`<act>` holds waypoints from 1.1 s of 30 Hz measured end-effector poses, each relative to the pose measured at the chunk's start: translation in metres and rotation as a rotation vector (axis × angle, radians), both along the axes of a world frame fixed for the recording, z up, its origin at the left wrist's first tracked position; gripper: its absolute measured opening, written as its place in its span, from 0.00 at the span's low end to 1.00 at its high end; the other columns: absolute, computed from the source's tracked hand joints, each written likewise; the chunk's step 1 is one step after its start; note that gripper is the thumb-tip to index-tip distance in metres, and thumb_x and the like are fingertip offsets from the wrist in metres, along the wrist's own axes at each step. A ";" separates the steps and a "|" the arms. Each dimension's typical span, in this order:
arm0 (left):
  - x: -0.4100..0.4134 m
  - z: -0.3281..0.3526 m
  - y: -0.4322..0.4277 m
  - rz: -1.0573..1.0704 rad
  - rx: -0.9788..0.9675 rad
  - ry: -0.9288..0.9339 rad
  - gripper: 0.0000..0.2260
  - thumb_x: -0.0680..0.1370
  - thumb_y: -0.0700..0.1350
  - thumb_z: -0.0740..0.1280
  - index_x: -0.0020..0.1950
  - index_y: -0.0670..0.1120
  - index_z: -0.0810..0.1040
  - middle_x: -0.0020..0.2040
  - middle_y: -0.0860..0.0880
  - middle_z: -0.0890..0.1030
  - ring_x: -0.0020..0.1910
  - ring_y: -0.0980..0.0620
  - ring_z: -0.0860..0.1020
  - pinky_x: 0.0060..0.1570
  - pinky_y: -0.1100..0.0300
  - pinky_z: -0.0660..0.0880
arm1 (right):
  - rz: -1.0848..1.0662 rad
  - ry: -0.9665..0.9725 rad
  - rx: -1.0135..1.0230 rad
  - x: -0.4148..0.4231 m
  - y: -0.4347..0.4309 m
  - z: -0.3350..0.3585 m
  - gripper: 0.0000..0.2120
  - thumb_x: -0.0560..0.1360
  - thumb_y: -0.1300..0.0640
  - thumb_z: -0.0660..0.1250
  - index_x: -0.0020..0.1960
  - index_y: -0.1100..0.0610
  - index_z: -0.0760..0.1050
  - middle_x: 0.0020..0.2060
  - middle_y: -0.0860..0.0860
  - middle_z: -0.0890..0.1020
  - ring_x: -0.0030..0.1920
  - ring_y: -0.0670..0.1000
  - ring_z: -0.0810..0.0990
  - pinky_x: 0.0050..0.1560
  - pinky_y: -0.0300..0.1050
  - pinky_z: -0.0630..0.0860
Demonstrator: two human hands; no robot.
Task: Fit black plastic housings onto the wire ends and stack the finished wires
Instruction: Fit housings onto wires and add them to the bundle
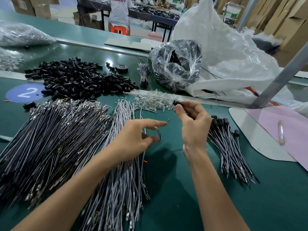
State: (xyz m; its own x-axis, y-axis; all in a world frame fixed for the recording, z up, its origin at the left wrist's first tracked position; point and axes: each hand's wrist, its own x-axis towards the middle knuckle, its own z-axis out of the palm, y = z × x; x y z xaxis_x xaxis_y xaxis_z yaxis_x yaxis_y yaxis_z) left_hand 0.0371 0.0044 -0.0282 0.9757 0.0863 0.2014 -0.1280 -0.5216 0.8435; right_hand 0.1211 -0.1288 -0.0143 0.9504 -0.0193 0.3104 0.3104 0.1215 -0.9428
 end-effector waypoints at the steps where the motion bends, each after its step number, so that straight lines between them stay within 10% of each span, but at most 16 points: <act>1: 0.000 0.001 0.002 0.038 -0.015 -0.035 0.18 0.75 0.38 0.72 0.63 0.53 0.79 0.58 0.58 0.82 0.54 0.62 0.80 0.50 0.62 0.79 | 0.021 -0.007 -0.009 -0.002 0.002 0.000 0.10 0.72 0.67 0.73 0.42 0.53 0.79 0.34 0.45 0.84 0.38 0.43 0.81 0.42 0.35 0.76; 8: 0.000 0.010 0.001 0.219 -0.774 -0.065 0.15 0.66 0.49 0.73 0.50 0.45 0.83 0.41 0.49 0.85 0.35 0.55 0.80 0.30 0.64 0.76 | 0.134 -0.156 -0.179 -0.029 0.025 -0.008 0.11 0.73 0.64 0.73 0.43 0.49 0.77 0.37 0.50 0.84 0.40 0.60 0.81 0.42 0.51 0.79; 14: 0.001 0.008 -0.002 0.299 -1.002 -0.050 0.13 0.65 0.47 0.75 0.46 0.43 0.84 0.38 0.50 0.84 0.34 0.57 0.80 0.32 0.66 0.77 | 0.189 -0.247 -0.260 -0.035 0.029 -0.011 0.06 0.77 0.67 0.68 0.50 0.58 0.78 0.41 0.46 0.83 0.43 0.40 0.82 0.45 0.30 0.75; 26: -0.002 0.010 -0.001 0.231 -1.032 -0.062 0.10 0.63 0.48 0.75 0.40 0.45 0.85 0.38 0.48 0.84 0.38 0.53 0.80 0.44 0.59 0.79 | 0.314 -0.236 -0.282 -0.036 0.028 -0.014 0.18 0.80 0.68 0.62 0.67 0.57 0.68 0.33 0.49 0.83 0.31 0.45 0.81 0.37 0.37 0.77; 33: -0.002 0.010 0.002 0.285 -0.950 -0.067 0.18 0.58 0.54 0.77 0.42 0.44 0.85 0.41 0.45 0.82 0.43 0.49 0.79 0.48 0.55 0.76 | 0.398 -0.218 -0.239 -0.036 0.023 -0.009 0.27 0.79 0.69 0.63 0.72 0.52 0.60 0.57 0.52 0.79 0.34 0.50 0.86 0.37 0.42 0.82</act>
